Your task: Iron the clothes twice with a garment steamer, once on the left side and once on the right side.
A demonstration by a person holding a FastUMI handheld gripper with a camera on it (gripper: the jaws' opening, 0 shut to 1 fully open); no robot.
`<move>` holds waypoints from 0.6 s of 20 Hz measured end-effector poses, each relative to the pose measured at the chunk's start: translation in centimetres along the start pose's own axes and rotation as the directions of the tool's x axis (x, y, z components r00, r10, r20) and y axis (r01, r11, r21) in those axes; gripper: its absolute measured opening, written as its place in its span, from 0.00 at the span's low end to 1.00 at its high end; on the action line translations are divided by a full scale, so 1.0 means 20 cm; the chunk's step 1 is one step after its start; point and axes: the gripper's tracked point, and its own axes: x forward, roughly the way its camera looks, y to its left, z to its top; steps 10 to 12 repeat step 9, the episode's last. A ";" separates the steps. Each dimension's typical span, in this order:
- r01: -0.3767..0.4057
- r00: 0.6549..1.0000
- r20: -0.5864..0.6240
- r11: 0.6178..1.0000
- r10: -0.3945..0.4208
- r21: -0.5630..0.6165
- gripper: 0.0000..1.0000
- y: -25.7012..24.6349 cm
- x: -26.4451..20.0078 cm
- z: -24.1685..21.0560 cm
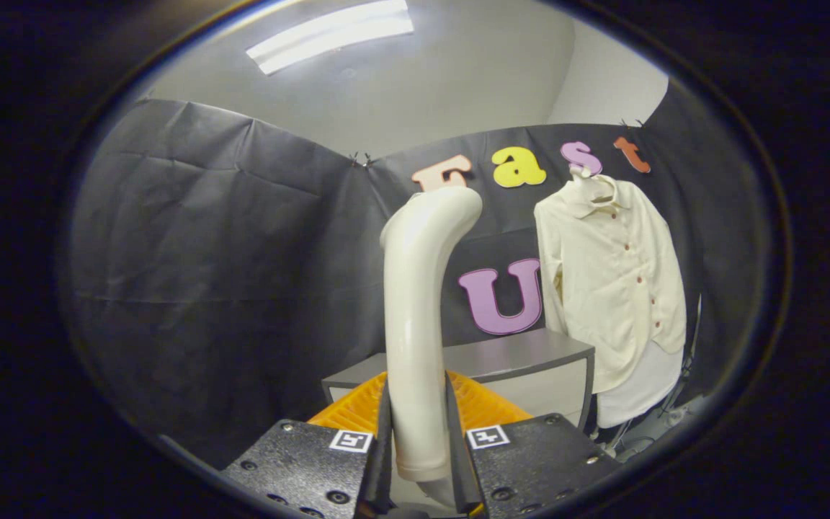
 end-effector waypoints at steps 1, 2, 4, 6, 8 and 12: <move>-0.002 1.000 0.004 1.000 0.002 -0.006 0.33 0.01 0.00 0.01; -0.007 1.000 -0.003 1.000 0.007 -0.011 0.33 0.02 0.01 0.00; -0.006 1.000 0.001 1.000 0.006 -0.012 0.33 0.03 0.01 0.00; -0.008 1.000 -0.003 1.000 0.008 -0.023 0.33 0.04 0.02 0.00; -0.006 1.000 -0.008 1.000 0.006 -0.029 0.33 0.04 0.02 -0.01; -0.007 1.000 -0.013 1.000 0.006 -0.028 0.33 0.05 0.02 -0.01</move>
